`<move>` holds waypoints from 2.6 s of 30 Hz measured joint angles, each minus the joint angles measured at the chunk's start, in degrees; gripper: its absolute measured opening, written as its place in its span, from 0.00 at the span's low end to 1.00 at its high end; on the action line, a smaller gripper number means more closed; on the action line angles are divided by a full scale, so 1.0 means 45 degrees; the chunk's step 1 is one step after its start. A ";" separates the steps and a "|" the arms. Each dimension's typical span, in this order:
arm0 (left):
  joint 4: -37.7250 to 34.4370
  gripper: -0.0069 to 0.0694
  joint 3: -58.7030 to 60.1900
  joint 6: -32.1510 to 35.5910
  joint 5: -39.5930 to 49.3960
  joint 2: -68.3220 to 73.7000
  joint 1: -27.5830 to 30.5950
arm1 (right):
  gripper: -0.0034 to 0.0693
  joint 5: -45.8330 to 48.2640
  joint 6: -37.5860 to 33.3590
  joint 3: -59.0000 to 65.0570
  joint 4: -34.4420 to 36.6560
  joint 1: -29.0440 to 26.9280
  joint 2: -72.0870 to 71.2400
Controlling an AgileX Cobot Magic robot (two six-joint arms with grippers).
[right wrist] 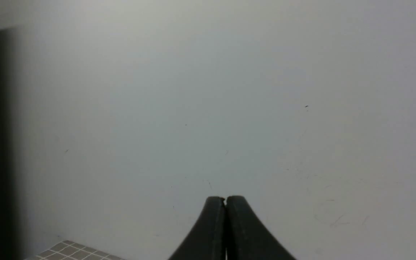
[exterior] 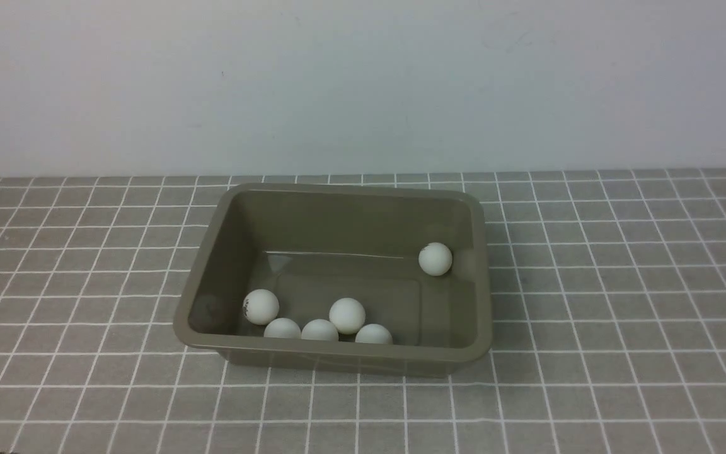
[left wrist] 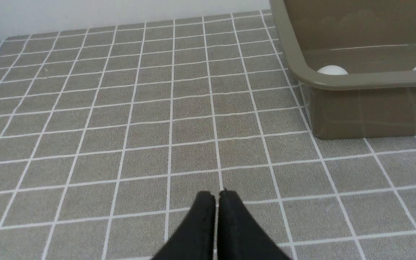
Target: Put the table tennis balls into the box on the grey coffee tablecloth.
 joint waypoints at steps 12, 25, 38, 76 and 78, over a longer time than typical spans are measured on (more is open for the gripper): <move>0.0012 0.08 0.0026 -0.0024 -0.0097 0.0000 0.0000 | 0.03 0.0000 0.0000 0.0000 0.0000 0.0000 0.0000; 0.0012 0.08 0.0026 -0.0033 -0.0097 0.0000 0.0000 | 0.03 0.0016 -0.0012 0.0000 -0.0347 0.0000 0.0000; 0.0012 0.08 0.0026 -0.0033 -0.0097 0.0000 0.0000 | 0.03 0.2080 -0.4872 0.0081 0.4123 0.0000 -0.0014; 0.0012 0.08 0.0026 -0.0033 -0.0105 0.0000 0.0000 | 0.03 0.4740 -0.4872 0.4766 0.3849 -0.5434 -0.2673; 0.0012 0.08 0.0026 -0.0033 -0.0105 0.0000 0.0000 | 0.03 0.4740 -0.4872 0.4766 0.3849 -0.5434 -0.2673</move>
